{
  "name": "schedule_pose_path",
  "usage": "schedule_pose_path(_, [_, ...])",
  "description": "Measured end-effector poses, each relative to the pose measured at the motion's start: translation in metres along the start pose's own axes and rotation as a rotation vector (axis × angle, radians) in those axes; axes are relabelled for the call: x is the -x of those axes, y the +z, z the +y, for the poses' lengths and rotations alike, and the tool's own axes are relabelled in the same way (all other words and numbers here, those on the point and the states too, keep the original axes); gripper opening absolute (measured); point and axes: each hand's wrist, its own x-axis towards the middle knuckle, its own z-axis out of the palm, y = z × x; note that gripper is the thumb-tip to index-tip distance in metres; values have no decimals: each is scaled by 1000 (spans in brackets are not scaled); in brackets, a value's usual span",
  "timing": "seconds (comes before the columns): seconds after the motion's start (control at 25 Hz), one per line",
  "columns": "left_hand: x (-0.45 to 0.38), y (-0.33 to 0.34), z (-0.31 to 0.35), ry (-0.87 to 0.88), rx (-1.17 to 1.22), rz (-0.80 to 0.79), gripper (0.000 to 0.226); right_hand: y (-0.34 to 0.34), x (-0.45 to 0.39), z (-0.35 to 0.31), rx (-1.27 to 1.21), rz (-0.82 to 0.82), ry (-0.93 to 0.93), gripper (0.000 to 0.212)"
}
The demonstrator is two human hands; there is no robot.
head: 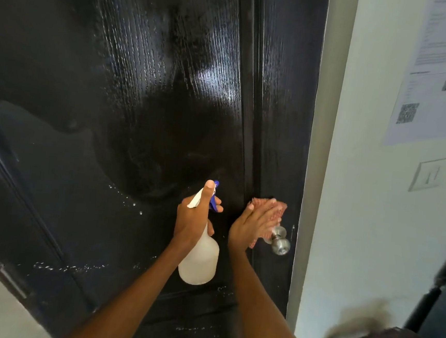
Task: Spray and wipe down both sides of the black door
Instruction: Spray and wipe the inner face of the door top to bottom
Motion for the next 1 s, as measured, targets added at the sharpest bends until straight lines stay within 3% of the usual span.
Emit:
schedule_pose_path(0.28, [0,-9,-16,191,95,71,53,-23,-65,-125,64,178,-466,61])
schedule_pose_path(0.4, [0,-5,-26,219,87,60,56,-16,-57,-99,64,186,-384,62])
schedule_pose_path(0.6, [3,-14,-49,203,27,29,59,3,7,29,0,51,39,62])
schedule_pose_path(0.72, [7,-21,-66,192,11,17,58,11,24,39,-75,19,179,62])
schedule_pose_path(0.88, [6,-33,-74,139,17,6,59,18,40,21,-223,13,220,57])
schedule_pose_path(1.0, [-2,-41,-71,169,46,-13,63,16,44,-11,-317,1,3,57])
